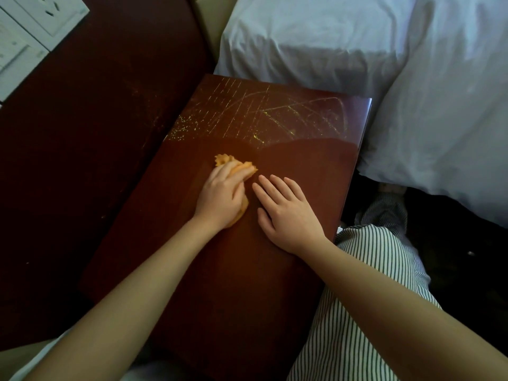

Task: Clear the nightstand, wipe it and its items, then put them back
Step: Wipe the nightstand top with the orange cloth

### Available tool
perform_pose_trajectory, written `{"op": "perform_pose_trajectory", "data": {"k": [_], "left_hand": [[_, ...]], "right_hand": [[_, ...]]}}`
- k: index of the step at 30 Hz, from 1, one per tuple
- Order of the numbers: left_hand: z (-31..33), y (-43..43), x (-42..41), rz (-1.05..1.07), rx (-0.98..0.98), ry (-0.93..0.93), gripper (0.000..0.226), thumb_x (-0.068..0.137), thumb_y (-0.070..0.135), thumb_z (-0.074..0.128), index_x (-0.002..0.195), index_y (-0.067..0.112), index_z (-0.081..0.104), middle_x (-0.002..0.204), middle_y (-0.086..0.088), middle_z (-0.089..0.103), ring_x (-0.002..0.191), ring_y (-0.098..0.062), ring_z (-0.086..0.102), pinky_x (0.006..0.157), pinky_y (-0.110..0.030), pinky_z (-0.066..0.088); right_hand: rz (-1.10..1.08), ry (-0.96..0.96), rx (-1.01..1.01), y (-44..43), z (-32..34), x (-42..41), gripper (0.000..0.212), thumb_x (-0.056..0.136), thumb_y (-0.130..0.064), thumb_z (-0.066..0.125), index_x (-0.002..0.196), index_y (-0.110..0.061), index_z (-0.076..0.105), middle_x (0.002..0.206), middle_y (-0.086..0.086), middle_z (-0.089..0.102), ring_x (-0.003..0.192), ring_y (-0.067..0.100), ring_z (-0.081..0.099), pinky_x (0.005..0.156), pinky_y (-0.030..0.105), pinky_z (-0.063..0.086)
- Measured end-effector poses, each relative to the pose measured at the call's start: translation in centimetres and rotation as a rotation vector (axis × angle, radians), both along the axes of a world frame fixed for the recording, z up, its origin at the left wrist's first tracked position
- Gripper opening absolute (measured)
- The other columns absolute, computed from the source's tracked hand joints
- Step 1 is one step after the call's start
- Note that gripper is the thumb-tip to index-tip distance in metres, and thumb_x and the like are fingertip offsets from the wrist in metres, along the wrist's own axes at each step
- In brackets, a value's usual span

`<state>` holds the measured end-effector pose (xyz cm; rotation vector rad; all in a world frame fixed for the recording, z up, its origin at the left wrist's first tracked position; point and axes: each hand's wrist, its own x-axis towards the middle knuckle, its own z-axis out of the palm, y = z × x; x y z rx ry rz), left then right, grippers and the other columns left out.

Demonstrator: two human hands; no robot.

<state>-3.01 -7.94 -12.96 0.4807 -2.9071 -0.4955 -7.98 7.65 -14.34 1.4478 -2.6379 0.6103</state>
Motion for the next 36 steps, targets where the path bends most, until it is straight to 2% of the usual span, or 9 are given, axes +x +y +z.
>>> {"op": "perform_pose_trajectory", "data": {"k": [4, 9, 12, 17, 19, 22, 28, 31, 36], "left_hand": [[-0.3, -2.6, -0.1, 0.225, -0.015, 0.006, 0.038, 0.096, 0.016, 0.04, 0.131, 0.025, 0.052, 0.14, -0.005, 0.044, 0.132, -0.025, 0.033, 0.106, -0.038, 0.032], [-0.5, -1.9, -3.5, 0.416, -0.006, 0.064, 0.038, 0.096, 0.013, 0.038, 0.13, 0.021, 0.053, 0.14, -0.004, 0.044, 0.131, -0.023, 0.034, 0.106, -0.035, 0.031], [-0.5, -0.1, -4.7, 0.304, 0.001, 0.044, 0.039, 0.096, 0.013, 0.039, 0.131, 0.023, 0.053, 0.141, -0.003, 0.043, 0.132, -0.023, 0.033, 0.105, -0.034, 0.03], [-0.1, 1.0, -1.0, -0.043, -0.001, 0.01, 0.039, 0.094, 0.012, 0.044, 0.129, 0.026, 0.055, 0.136, -0.003, 0.048, 0.127, -0.022, 0.037, 0.103, -0.033, 0.031], [0.0, -0.4, 1.1, -0.022, -0.003, 0.005, 0.039, 0.094, 0.011, 0.045, 0.128, 0.025, 0.056, 0.135, -0.002, 0.049, 0.126, -0.021, 0.038, 0.101, -0.029, 0.03], [-0.2, -2.3, 1.6, 0.169, -0.011, 0.017, 0.038, 0.095, 0.013, 0.042, 0.13, 0.023, 0.054, 0.137, -0.004, 0.047, 0.128, -0.024, 0.037, 0.104, -0.036, 0.032], [-0.3, 0.2, -4.4, 0.442, 0.038, 0.096, 0.039, 0.096, 0.012, 0.04, 0.132, 0.018, 0.052, 0.139, -0.005, 0.044, 0.13, -0.023, 0.033, 0.107, -0.031, 0.024], [-0.3, 1.9, -6.2, 0.378, 0.028, 0.086, 0.039, 0.095, 0.013, 0.041, 0.131, 0.019, 0.052, 0.137, -0.007, 0.045, 0.125, -0.026, 0.035, 0.102, -0.035, 0.031], [-0.2, 3.2, -3.6, 0.077, 0.01, 0.072, 0.039, 0.093, 0.009, 0.045, 0.128, 0.02, 0.056, 0.133, -0.01, 0.048, 0.121, -0.028, 0.038, 0.099, -0.036, 0.035]], "right_hand": [[-0.026, 0.019, 0.015, 0.0, 0.0, 0.1, 0.051, 0.091, -0.032, 0.034, 0.128, -0.007, 0.057, 0.133, 0.013, 0.055, 0.125, 0.031, 0.05, 0.107, 0.041, 0.023], [-0.123, 0.068, 0.01, 0.0, 0.0, 0.3, 0.051, 0.089, -0.03, 0.036, 0.125, -0.001, 0.058, 0.134, 0.019, 0.053, 0.126, 0.037, 0.047, 0.108, 0.045, 0.024], [-0.169, 0.08, 0.035, 0.1, 0.1, 0.4, 0.052, 0.088, -0.032, 0.036, 0.125, -0.003, 0.059, 0.135, 0.016, 0.053, 0.127, 0.036, 0.047, 0.107, 0.051, 0.022], [-0.239, 0.069, 0.073, 0.2, 0.1, 0.5, 0.055, 0.088, -0.035, 0.035, 0.126, -0.003, 0.057, 0.135, 0.018, 0.052, 0.126, 0.038, 0.047, 0.105, 0.056, 0.02], [-0.256, 0.054, 0.084, 0.2, 0.1, 0.5, 0.056, 0.089, -0.035, 0.034, 0.126, -0.001, 0.057, 0.134, 0.02, 0.052, 0.126, 0.038, 0.047, 0.106, 0.057, 0.023], [-0.268, 0.031, 0.11, 0.2, 0.2, 0.5, 0.058, 0.089, -0.036, 0.032, 0.127, 0.001, 0.055, 0.135, 0.023, 0.05, 0.128, 0.038, 0.045, 0.107, 0.058, 0.026], [-0.271, 0.042, 0.094, 0.1, 0.0, 0.5, 0.058, 0.089, -0.035, 0.031, 0.127, 0.002, 0.054, 0.134, 0.025, 0.05, 0.128, 0.037, 0.045, 0.109, 0.053, 0.021], [-0.272, 0.056, 0.07, 0.2, -0.1, 0.5, 0.057, 0.089, -0.033, 0.032, 0.126, 0.003, 0.055, 0.133, 0.025, 0.052, 0.126, 0.036, 0.047, 0.107, 0.05, 0.019], [-0.265, 0.061, 0.041, 0.4, -0.1, 0.6, 0.055, 0.088, -0.032, 0.034, 0.124, 0.002, 0.057, 0.131, 0.023, 0.053, 0.125, 0.035, 0.049, 0.106, 0.05, 0.02]]}}
